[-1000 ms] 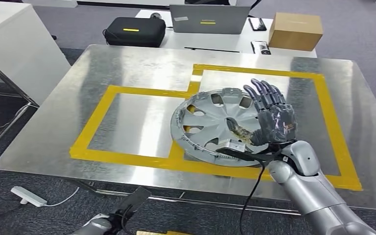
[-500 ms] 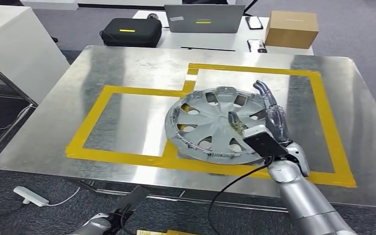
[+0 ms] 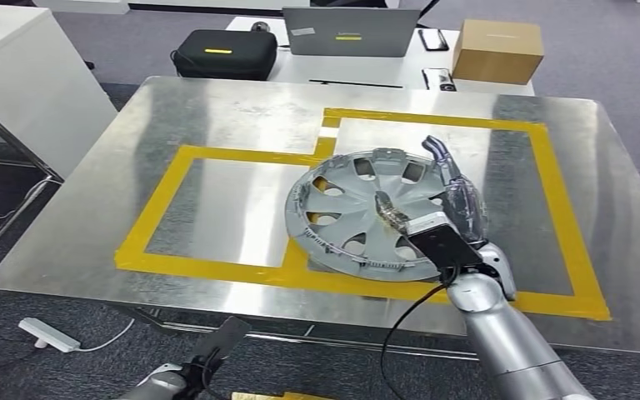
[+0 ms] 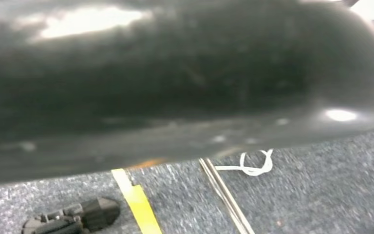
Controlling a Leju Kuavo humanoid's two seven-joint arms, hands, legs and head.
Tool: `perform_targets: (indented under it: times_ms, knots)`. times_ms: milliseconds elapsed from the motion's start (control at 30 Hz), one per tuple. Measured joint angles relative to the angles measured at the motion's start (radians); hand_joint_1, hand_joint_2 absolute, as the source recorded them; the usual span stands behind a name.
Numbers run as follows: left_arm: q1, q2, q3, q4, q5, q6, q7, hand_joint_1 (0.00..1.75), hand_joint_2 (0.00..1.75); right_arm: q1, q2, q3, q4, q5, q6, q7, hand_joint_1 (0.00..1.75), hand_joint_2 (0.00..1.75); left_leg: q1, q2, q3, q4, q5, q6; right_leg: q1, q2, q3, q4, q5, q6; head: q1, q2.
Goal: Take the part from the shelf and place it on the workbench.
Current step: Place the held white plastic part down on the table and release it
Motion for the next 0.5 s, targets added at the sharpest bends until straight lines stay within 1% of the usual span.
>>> perform_targets:
  times_ms: [33,67,100,133,167,200,233,267,300,333,367,400,467,500]
  knots:
    - [0.000,0.000,0.000,0.000,0.000,0.000,0.000,0.00,0.00,-0.001,0.000,0.000,-0.001,0.000,0.000,0.000,0.00,1.75,0.002,0.001,0.001,-0.003,0.002,0.006,-0.001,-0.001,-0.015,0.030,-0.019,0.005,0.002,0.000]
    - [-0.001,-0.001,0.000,0.000,0.000,0.000,0.000,0.00,0.00,-0.001,0.000,-0.001,-0.003,0.000,0.000,0.000,0.00,1.75,0.003,0.001,0.002,-0.004,0.002,0.010,-0.002,-0.001,-0.040,0.081,-0.047,0.010,0.003,0.000]
    - [-0.001,-0.001,0.000,0.000,0.000,0.000,0.000,0.00,0.00,0.000,0.000,-0.001,-0.004,0.000,0.000,0.000,0.00,1.75,0.003,0.002,0.002,-0.004,0.002,0.013,-0.004,-0.002,-0.073,0.152,-0.080,0.014,0.004,0.000]
    - [0.000,-0.001,0.001,0.000,0.000,0.000,0.000,0.00,0.00,0.003,0.000,-0.002,-0.004,0.000,0.000,0.000,0.00,1.75,0.003,0.002,0.002,-0.004,0.001,0.014,-0.005,-0.002,-0.107,0.222,-0.107,0.017,0.005,0.000]
    - [0.000,-0.001,0.001,0.000,0.000,0.000,0.000,0.00,0.00,0.005,0.000,-0.002,-0.004,0.000,0.000,0.000,0.00,1.75,0.003,0.002,0.002,-0.004,0.001,0.014,-0.006,-0.002,-0.132,0.272,-0.119,0.020,0.004,0.000]
    - [0.000,-0.001,0.001,0.000,0.000,0.000,0.000,0.00,0.00,0.007,0.000,-0.003,-0.004,0.000,0.000,0.000,0.00,1.75,0.003,0.002,0.002,-0.003,0.001,0.014,-0.007,-0.002,-0.141,0.285,-0.112,0.021,0.005,0.000]
    - [0.000,-0.001,0.001,0.000,0.000,0.000,0.000,0.00,0.00,0.008,0.000,-0.004,-0.004,0.000,0.000,0.000,0.00,1.75,0.003,0.001,0.004,-0.003,0.000,0.014,-0.008,-0.002,-0.127,0.253,-0.085,0.021,0.005,0.000]
    - [0.000,-0.002,0.001,0.000,0.000,0.000,0.000,0.00,0.00,0.007,0.000,-0.004,-0.004,0.000,0.000,0.000,0.00,1.75,0.003,0.000,0.006,-0.003,-0.001,0.012,-0.010,-0.004,-0.096,0.187,-0.047,0.020,0.005,0.000]
    - [0.001,-0.002,0.001,0.000,0.000,0.000,0.000,0.00,0.00,0.006,0.000,-0.005,-0.004,0.000,0.000,0.000,0.00,1.75,0.003,0.000,0.007,-0.002,-0.002,0.010,-0.010,-0.005,-0.059,0.113,-0.015,0.019,0.005,0.000]
    - [0.000,-0.002,0.001,0.000,0.000,0.000,0.000,0.00,0.00,0.005,0.000,-0.005,-0.004,0.000,0.000,0.000,0.00,1.75,0.001,-0.001,0.007,0.000,-0.004,0.006,-0.010,-0.006,-0.025,0.049,0.006,0.016,0.005,0.000]
    - [0.001,-0.002,0.001,0.000,0.000,0.000,0.000,0.00,0.00,0.005,0.000,-0.005,-0.005,0.000,0.000,0.000,0.00,1.75,-0.001,-0.001,0.005,0.001,-0.003,0.002,-0.009,-0.007,-0.005,0.010,0.014,0.013,0.003,0.000]
    - [0.001,-0.001,0.001,0.000,0.000,0.000,0.000,0.00,0.00,0.005,0.001,-0.005,-0.005,0.000,0.000,0.000,0.00,1.75,-0.002,-0.001,0.003,0.002,-0.003,-0.003,-0.007,-0.006,0.003,-0.004,0.011,0.009,0.003,0.000]
    - [0.001,-0.001,0.001,0.000,0.000,0.000,0.000,0.00,0.00,0.006,0.001,-0.006,-0.006,0.000,0.000,0.001,0.00,1.75,-0.002,0.000,0.000,0.003,-0.003,-0.013,-0.007,-0.003,0.004,-0.007,0.013,-0.003,0.001,0.000]
    - [0.000,-0.001,0.001,0.000,0.000,0.000,0.000,0.00,0.00,0.005,0.001,-0.006,-0.006,0.000,0.000,0.001,0.00,1.75,0.000,0.000,-0.002,0.009,-0.010,-0.018,-0.008,-0.003,0.005,-0.009,0.015,-0.009,0.001,0.000]
